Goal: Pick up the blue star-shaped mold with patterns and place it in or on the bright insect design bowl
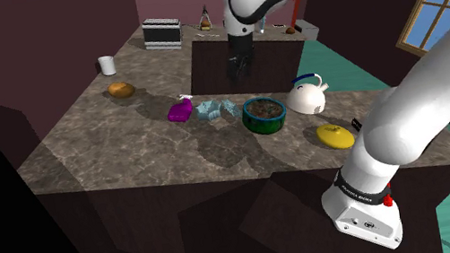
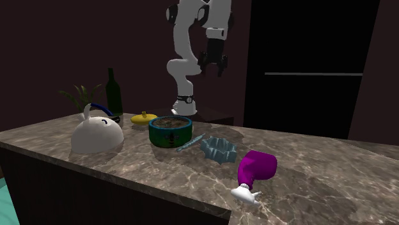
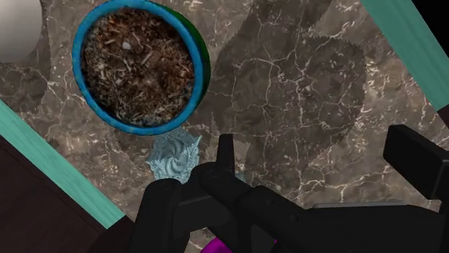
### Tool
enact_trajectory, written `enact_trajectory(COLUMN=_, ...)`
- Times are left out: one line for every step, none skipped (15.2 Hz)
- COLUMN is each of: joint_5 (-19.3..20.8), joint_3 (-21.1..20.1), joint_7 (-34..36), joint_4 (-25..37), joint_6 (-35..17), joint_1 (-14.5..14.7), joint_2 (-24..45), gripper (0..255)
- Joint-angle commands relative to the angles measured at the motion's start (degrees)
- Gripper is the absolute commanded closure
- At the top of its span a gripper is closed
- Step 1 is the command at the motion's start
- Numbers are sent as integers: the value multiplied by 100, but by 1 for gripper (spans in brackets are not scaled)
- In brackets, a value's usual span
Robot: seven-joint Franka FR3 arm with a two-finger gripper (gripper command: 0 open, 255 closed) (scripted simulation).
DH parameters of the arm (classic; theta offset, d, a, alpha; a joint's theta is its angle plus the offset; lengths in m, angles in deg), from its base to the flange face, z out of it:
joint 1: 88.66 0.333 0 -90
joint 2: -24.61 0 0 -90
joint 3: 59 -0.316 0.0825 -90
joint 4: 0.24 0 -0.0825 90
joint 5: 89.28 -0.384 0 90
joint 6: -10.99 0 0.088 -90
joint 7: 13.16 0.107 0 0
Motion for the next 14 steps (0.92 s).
enact_trajectory(joint_5=44, joint_3=53, joint_7=-37, joint_4=197, joint_6=-241, joint_1=-43, joint_2=446, gripper=0)
enact_trajectory(joint_5=64, joint_3=82, joint_7=-60, joint_4=297, joint_6=-347, joint_1=-67, joint_2=658, gripper=0)
enact_trajectory(joint_5=81, joint_3=110, joint_7=-84, joint_4=404, joint_6=-447, joint_1=-91, joint_2=872, gripper=0)
enact_trajectory(joint_5=96, joint_3=137, joint_7=-108, joint_4=519, joint_6=-542, joint_1=-114, joint_2=1086, gripper=0)
enact_trajectory(joint_5=109, joint_3=163, joint_7=-132, joint_4=640, joint_6=-630, joint_1=-137, joint_2=1301, gripper=0)
enact_trajectory(joint_5=119, joint_3=188, joint_7=-157, joint_4=768, joint_6=-712, joint_1=-160, joint_2=1516, gripper=0)
enact_trajectory(joint_5=127, joint_3=212, joint_7=-182, joint_4=904, joint_6=-788, joint_1=-183, joint_2=1733, gripper=0)
enact_trajectory(joint_5=132, joint_3=235, joint_7=-208, joint_4=1046, joint_6=-857, joint_1=-207, joint_2=1949, gripper=0)
enact_trajectory(joint_5=136, joint_3=257, joint_7=-234, joint_4=1195, joint_6=-920, joint_1=-230, joint_2=2166, gripper=0)
enact_trajectory(joint_5=136, joint_3=277, joint_7=-260, joint_4=1352, joint_6=-977, joint_1=-255, joint_2=2384, gripper=0)
enact_trajectory(joint_5=135, joint_3=296, joint_7=-287, joint_4=1515, joint_6=-1026, joint_1=-280, joint_2=2602, gripper=0)
enact_trajectory(joint_5=132, joint_3=313, joint_7=-313, joint_4=1686, joint_6=-1070, joint_1=-305, joint_2=2821, gripper=0)
enact_trajectory(joint_5=128, joint_3=328, joint_7=-340, joint_4=1864, joint_6=-1106, joint_1=-332, joint_2=3040, gripper=0)
enact_trajectory(joint_5=122, joint_3=342, joint_7=-368, joint_4=2050, joint_6=-1135, joint_1=-360, joint_2=3261, gripper=0)
